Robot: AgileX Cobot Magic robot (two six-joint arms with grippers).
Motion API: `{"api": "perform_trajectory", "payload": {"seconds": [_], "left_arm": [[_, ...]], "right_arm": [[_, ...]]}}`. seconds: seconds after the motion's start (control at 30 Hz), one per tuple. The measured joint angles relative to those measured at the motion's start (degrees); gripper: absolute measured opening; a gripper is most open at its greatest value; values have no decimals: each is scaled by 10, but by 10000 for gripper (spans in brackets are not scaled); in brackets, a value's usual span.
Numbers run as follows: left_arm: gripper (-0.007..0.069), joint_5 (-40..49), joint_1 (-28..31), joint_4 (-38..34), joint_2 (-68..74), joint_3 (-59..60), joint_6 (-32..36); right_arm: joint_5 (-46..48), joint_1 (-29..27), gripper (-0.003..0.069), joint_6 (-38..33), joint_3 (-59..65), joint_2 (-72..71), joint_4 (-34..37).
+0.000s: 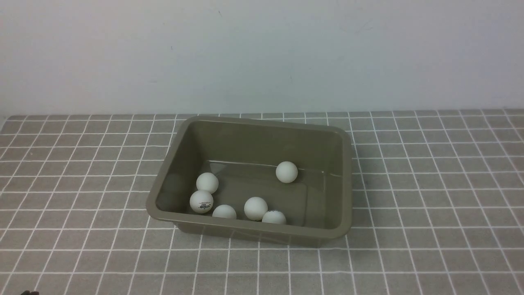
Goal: Put the table tennis balls into the box on the grey coffee tablecloth.
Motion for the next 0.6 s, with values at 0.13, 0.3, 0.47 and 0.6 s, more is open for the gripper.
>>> {"api": "perform_trajectory", "payload": {"seconds": [0.13, 0.3, 0.47, 0.6], "left_arm": [[-5, 1, 0, 0, 0, 0, 0], [-5, 1, 0, 0, 0, 0, 0], [-5, 1, 0, 0, 0, 0, 0], [-5, 1, 0, 0, 0, 0, 0]], "right_arm": [[2, -38, -15, 0, 14, 1, -2], [0, -42, -15, 0, 15, 1, -2], [-1, -42, -15, 0, 15, 1, -2], [-1, -42, -15, 0, 15, 1, -2]]}}
